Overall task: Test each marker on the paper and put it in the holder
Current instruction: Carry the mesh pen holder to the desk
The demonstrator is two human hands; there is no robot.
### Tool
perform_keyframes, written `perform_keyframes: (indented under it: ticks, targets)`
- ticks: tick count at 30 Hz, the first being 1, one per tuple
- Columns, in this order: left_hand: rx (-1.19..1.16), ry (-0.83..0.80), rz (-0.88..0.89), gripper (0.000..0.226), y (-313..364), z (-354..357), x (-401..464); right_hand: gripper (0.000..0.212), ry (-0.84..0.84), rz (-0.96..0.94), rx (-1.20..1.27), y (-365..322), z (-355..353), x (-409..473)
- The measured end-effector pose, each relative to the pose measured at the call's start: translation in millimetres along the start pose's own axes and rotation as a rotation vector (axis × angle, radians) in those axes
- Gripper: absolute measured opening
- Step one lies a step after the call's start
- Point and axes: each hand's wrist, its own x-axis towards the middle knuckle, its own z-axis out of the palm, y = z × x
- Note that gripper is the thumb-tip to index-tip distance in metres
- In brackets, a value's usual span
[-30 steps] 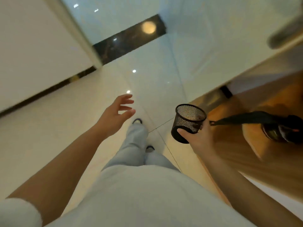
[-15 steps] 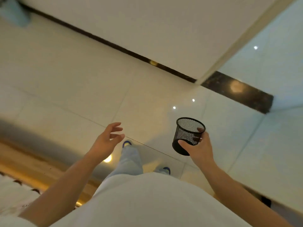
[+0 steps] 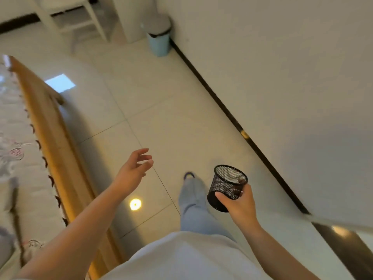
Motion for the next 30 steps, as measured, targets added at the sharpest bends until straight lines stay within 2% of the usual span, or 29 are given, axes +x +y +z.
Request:
perform_keyframes:
  ticks: [3,8,12,15,19,23,26,30]
  targets:
    - [-0.009,0.07,-0.061,0.045,0,-35,36,0.063,-0.066,-0.029,-0.052,-50,36,67]
    - [-0.219,0.299,-0.337,0.043,2,-87,81,0.064,-0.244,-0.096,-0.179,-151,90,173]
    - [-0.302,0.414,-0.383,0.043,14,-134,123,0.07,-0.408,-0.226,-0.294,-243,144,249]
    - [-0.336,0.48,-0.401,0.042,20,-167,159,0.065,-0.424,-0.275,-0.337,-301,196,293]
    - [-0.328,0.469,-0.467,0.042,27,-214,229,0.064,-0.434,-0.27,-0.348,-354,269,348]
    - [-0.271,0.373,-0.479,0.039,54,-280,315,0.065,-0.422,-0.231,-0.324,-405,327,389]
    - [-0.218,0.3,-0.399,0.035,91,-339,391,0.062,-0.385,-0.238,-0.289,-452,366,420]
    - [-0.188,0.33,-0.312,0.036,149,-416,484,0.058,-0.365,-0.238,-0.25,-514,415,459]
